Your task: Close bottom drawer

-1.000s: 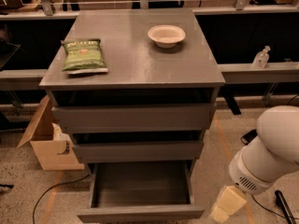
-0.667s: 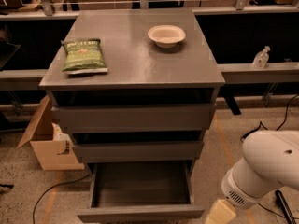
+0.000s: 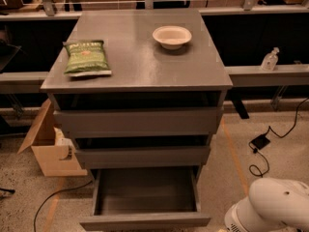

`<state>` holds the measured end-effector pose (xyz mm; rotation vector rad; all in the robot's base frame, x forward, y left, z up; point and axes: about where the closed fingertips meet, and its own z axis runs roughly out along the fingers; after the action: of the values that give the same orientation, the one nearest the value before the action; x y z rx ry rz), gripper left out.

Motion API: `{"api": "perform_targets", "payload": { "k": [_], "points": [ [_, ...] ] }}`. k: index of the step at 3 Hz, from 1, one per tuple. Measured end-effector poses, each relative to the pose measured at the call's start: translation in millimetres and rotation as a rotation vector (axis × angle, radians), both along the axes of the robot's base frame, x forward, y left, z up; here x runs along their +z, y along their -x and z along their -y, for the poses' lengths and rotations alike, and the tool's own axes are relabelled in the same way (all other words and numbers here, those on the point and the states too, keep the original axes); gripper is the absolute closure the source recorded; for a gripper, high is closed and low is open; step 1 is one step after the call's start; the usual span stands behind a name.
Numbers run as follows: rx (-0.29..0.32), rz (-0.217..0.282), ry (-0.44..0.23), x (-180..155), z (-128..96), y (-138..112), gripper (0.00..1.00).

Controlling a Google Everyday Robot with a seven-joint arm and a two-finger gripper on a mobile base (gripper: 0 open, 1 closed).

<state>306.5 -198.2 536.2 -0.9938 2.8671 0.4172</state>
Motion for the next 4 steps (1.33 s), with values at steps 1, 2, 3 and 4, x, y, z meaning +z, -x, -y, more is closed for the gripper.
{"api": "perform_targets", "payload": {
  "k": [1,2,3,4],
  "points": [
    [-0.059,-0.013,-0.114,-66.9,-8.0,1.3,0.0],
    [-0.059,-0.011,-0.113,-66.1,-7.7,0.9,0.0],
    [-0.066,-0.047,-0.131,-89.5,-10.9,0.0,0.0],
    [-0.108,-0.124,-0.17,-153.6,-13.9,-5.9,0.03]
  ]
}}
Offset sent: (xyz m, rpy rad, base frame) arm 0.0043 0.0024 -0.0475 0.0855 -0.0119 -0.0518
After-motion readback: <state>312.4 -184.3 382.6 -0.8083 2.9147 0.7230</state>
